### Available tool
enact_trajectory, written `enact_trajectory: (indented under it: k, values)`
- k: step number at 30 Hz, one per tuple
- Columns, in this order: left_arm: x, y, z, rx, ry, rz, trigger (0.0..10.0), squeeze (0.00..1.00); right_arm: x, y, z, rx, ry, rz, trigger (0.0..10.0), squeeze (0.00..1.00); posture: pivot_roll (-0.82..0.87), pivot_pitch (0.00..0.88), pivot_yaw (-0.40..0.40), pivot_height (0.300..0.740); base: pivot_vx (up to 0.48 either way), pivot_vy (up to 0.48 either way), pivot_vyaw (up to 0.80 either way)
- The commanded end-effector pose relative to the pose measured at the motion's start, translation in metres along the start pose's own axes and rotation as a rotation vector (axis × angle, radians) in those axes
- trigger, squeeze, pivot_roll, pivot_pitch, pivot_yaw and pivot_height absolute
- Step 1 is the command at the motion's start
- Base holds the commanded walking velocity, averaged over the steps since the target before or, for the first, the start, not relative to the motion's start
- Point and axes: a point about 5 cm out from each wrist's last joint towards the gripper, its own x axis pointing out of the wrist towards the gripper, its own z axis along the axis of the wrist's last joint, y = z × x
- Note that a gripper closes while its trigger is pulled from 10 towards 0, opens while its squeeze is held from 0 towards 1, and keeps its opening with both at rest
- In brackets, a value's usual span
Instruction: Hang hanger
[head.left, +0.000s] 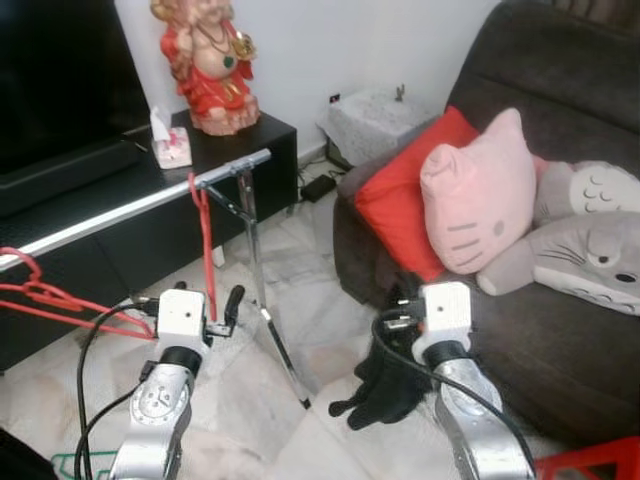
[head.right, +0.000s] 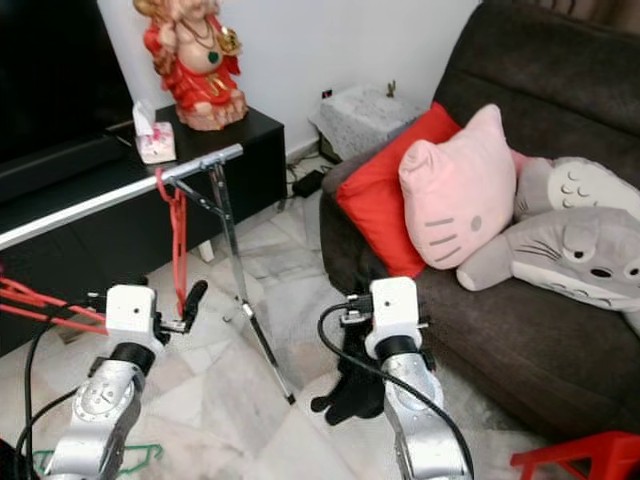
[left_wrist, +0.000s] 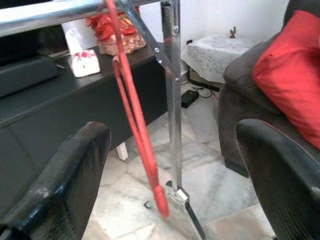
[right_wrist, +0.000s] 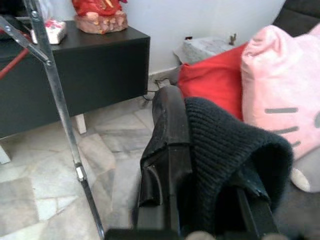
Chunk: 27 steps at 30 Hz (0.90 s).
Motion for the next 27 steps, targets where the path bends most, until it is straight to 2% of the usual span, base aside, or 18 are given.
enact_trajectory:
  k: [1,18,27]
  values:
    - [0.0006,-0.0047,0.0005,0.002,0.003,-0.012,10.0,0.00,0.0003,-0.0069,0.0068,0.003,-0.032,-0.023,10.0,0.00,-0.09,0.000,-0.011,0.740,0.000,0.000,0.00]
    - [0.0013,-0.0051,0.0009,-0.003,0.002,-0.019,10.0,0.00,0.0008,-0.0063,0.0060,0.000,-0.028,-0.025,10.0,0.00,-0.08,0.000,-0.009,0.740,0.000,0.000,0.00]
    - [0.0017,-0.0053,0.0017,-0.006,0.000,-0.024,10.0,0.00,0.0010,-0.0083,0.0053,0.000,-0.025,-0.036,10.0,0.00,-0.08,0.000,-0.005,0.740,0.000,0.395,0.00]
